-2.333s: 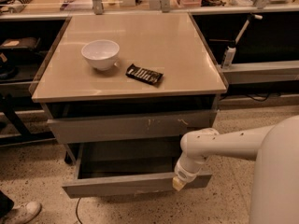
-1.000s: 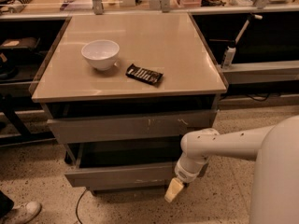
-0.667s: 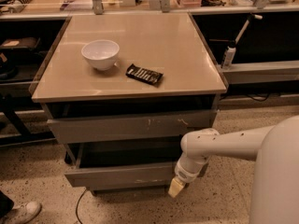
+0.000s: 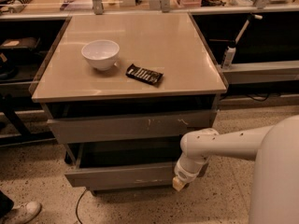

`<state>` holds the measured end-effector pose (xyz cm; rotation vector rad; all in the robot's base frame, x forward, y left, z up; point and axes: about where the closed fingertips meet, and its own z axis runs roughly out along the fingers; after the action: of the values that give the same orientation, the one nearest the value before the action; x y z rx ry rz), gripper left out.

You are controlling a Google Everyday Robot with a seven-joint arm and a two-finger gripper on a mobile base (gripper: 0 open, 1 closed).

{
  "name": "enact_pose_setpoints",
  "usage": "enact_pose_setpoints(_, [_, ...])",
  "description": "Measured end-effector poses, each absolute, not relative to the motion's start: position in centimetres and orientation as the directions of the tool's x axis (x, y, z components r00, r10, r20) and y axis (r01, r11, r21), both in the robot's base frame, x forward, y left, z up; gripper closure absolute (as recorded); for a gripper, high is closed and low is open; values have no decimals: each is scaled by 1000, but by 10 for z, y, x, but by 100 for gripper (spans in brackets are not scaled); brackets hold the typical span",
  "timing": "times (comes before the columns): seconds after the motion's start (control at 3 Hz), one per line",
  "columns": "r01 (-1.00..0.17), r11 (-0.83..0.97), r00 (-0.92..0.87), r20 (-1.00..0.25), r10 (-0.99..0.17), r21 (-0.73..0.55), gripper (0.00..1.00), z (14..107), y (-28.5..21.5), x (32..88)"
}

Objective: Close middle drawer

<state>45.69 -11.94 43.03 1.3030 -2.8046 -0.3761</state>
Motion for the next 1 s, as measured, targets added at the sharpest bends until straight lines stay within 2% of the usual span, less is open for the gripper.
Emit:
enact_pose_setpoints(0.33, [-750,629,-654,-87,-752,207,100,431,-114,467])
enact_pose_setpoints(1.0, [-756,633,-654,-138,-744,168,100,437,-109,496])
